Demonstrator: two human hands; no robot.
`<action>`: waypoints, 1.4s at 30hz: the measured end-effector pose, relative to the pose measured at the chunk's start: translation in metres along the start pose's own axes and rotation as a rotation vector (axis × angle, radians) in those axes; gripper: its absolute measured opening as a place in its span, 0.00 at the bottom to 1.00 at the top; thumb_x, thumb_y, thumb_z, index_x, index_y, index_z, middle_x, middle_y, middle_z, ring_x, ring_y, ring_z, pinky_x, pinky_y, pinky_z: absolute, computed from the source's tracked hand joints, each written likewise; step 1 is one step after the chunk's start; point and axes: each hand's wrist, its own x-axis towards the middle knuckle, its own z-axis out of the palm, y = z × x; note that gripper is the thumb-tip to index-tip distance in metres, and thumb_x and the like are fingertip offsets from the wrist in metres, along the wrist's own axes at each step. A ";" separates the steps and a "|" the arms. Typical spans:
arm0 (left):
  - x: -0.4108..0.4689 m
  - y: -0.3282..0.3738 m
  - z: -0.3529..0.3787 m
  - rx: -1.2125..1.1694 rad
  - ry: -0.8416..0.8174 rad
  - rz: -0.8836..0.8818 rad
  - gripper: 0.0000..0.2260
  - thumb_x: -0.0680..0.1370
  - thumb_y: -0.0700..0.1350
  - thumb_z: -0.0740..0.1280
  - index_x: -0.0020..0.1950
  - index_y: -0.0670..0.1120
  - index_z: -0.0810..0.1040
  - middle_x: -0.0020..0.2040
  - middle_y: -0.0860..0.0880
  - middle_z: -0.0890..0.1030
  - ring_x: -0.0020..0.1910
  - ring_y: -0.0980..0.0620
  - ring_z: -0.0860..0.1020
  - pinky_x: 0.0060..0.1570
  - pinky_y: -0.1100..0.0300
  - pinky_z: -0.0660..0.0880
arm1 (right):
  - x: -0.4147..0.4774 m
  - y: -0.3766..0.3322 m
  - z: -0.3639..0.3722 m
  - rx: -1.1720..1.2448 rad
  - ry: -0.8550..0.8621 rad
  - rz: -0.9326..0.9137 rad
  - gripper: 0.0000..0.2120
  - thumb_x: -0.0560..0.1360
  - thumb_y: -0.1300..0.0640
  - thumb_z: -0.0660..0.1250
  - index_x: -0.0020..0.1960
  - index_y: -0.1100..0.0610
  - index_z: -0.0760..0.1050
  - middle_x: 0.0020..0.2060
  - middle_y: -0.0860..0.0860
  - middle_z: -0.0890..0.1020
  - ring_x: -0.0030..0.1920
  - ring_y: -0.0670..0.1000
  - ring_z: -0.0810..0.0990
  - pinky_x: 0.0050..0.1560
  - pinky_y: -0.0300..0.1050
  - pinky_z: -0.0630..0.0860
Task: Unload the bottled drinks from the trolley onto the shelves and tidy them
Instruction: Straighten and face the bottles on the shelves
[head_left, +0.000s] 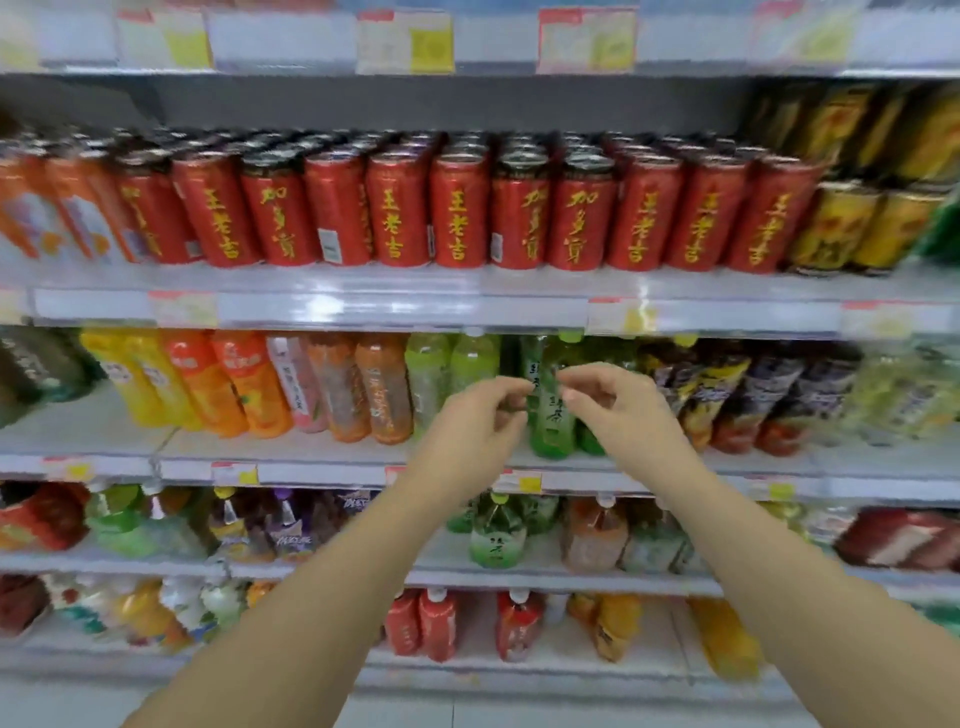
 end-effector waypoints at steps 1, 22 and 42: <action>0.012 0.010 0.002 -0.012 0.015 0.027 0.15 0.79 0.43 0.62 0.66 0.52 0.73 0.53 0.58 0.75 0.51 0.61 0.73 0.53 0.69 0.67 | 0.007 -0.002 -0.013 0.003 0.046 -0.024 0.08 0.77 0.57 0.64 0.55 0.51 0.78 0.44 0.41 0.79 0.45 0.37 0.75 0.41 0.21 0.69; 0.122 -0.041 0.129 -0.080 0.011 -0.373 0.42 0.72 0.52 0.70 0.76 0.52 0.46 0.66 0.43 0.73 0.55 0.43 0.78 0.49 0.55 0.76 | 0.078 0.109 -0.028 -0.367 -0.089 0.058 0.25 0.75 0.54 0.66 0.70 0.45 0.65 0.73 0.52 0.57 0.52 0.53 0.76 0.63 0.43 0.71; 0.104 -0.074 0.128 -0.222 0.015 -0.329 0.35 0.75 0.46 0.70 0.76 0.49 0.54 0.69 0.49 0.70 0.65 0.50 0.71 0.54 0.65 0.65 | 0.034 0.152 0.020 -0.019 0.163 0.160 0.20 0.75 0.63 0.64 0.66 0.52 0.70 0.60 0.46 0.72 0.61 0.47 0.72 0.64 0.43 0.70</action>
